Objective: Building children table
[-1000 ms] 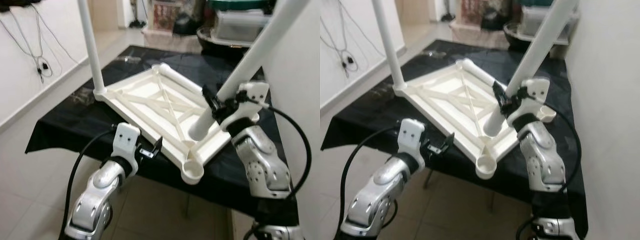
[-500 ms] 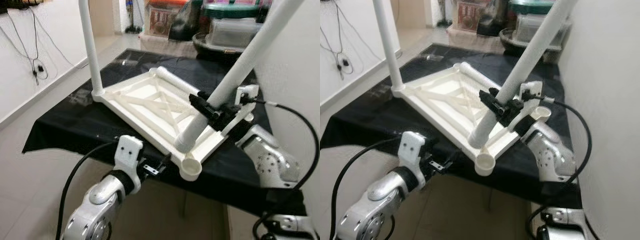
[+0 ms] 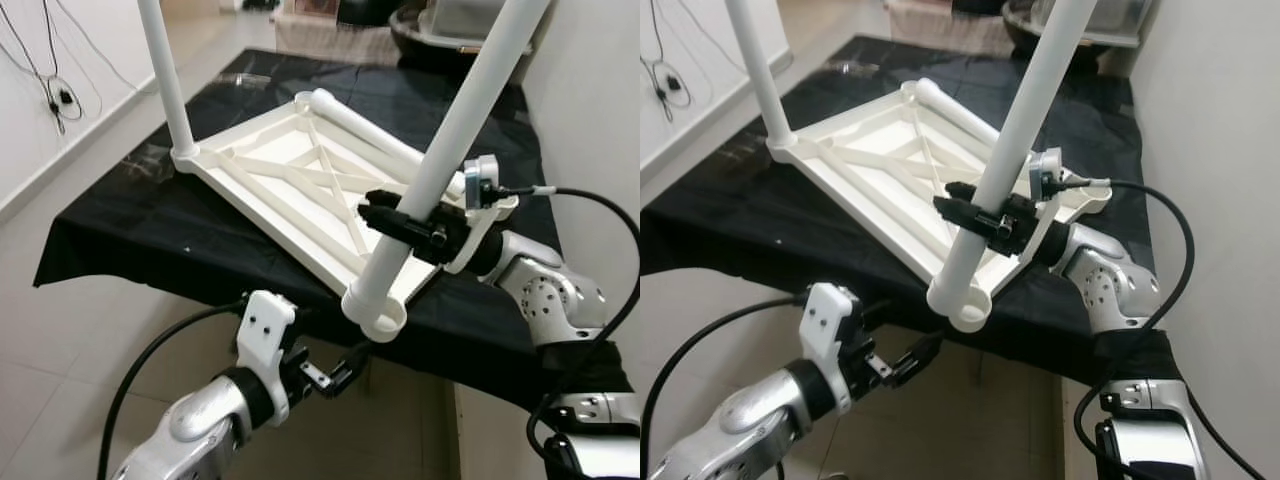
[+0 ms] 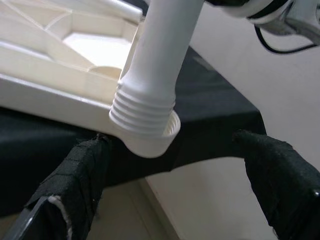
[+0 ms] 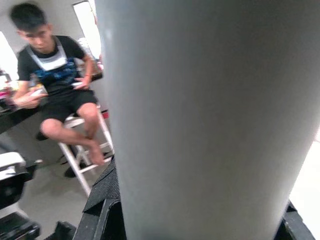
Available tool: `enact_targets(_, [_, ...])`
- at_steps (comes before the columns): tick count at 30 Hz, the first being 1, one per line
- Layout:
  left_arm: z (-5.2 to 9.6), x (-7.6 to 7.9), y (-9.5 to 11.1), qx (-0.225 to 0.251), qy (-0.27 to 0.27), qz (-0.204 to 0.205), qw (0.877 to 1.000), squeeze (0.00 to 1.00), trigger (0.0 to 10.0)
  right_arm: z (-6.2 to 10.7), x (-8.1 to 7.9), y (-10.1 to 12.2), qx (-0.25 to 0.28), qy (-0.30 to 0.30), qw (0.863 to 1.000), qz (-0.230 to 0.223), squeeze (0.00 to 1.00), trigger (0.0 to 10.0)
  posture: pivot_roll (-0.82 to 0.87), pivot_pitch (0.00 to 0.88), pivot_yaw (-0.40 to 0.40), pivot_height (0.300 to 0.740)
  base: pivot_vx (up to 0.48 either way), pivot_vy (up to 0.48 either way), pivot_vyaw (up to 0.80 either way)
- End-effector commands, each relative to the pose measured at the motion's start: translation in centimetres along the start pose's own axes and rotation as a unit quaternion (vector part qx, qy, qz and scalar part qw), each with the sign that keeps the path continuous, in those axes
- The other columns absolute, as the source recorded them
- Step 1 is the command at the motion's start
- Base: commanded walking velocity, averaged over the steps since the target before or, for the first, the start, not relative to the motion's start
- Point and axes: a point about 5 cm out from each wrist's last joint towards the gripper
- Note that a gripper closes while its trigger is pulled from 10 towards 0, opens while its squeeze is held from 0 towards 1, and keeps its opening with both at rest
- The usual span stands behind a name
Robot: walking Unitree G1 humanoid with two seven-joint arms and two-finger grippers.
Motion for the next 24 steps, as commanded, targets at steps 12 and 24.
enact_targets(12, [1.4, 0.9, 0.0, -0.029, -0.002, 0.005, 1.000, 0.00, 10.0, 0.2, 0.0, -1.4, -0.075, 0.067, 0.995, -0.001, 0.00, 10.0, 0.18, 0.251, -0.063, 0.740, 0.000, 0.000, 0.00])
enact_targets(24, [1.7, 1.0, 0.3, -0.039, -0.001, 0.004, 0.999, 0.00, 10.0, -0.9, 0.2, -1.9, -0.123, 0.107, 0.986, 0.037, 0.00, 10.0, 0.19, 0.252, -0.060, 0.740, 0.000, 0.000, 0.00])
Point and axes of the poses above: a point about 5 cm out from each wrist's last joint towards the gripper, its own z axis pointing back from the gripper into the wrist, its own y axis along the axis of the wrist's last joint, x = y × z, and after that the axes turned 12 degrees about -z, right-handed
